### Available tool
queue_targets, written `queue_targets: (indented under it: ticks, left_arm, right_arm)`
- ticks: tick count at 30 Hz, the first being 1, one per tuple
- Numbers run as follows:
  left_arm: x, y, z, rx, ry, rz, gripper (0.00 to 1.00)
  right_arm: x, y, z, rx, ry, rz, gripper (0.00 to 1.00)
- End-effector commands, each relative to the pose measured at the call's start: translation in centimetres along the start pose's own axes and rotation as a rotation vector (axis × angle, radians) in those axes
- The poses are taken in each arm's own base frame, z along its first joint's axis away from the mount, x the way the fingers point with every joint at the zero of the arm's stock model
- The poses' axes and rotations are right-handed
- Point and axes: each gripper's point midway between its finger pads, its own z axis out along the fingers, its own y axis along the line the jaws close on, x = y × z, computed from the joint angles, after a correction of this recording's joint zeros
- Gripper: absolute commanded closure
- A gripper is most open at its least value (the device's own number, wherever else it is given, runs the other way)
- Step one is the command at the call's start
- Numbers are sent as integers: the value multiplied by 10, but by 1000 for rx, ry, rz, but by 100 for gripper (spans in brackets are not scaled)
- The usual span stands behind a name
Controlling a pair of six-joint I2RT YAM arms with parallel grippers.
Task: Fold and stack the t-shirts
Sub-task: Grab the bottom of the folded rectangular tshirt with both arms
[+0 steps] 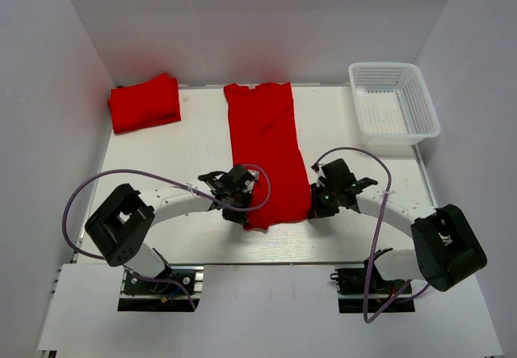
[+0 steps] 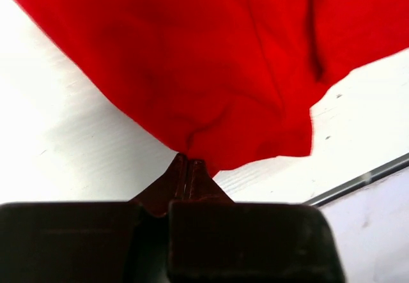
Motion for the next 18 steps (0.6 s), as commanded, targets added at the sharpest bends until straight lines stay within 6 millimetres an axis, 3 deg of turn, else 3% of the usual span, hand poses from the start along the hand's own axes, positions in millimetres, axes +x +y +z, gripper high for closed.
queue_targets:
  ticks: [1,5,6,8,14,16,18]
  left_arm:
    - [-29,-5,-21,-27,-48,-44,100]
    - [-42,-4,-23,-86,-29,-48,100]
    - [-45,1,-18,-109,-17,-59,100]
    - [-60,3,-18,-121,-33,-89,100]
    - [-91,18,-21,-138,-64,-171,100]
    - [-108,18,-24,-122,-111,-185,100]
    - [-126,22,-28,-123,-159,-201,100]
  right_arm:
    - [-36,7,-12,9,-106,-69,100]
    - [-56,4,-15,47,-153,-90,100]
    - [-70,9,-20,49,-183,-100,100]
    - [-73,3,-16,82,-175,-102,100]
    - [-113,4,-14,135,-228,-106,100]
    - [-133,3,-16,169,-269,-105,100]
    - [-138,0,-12,183,-266,-103,100]
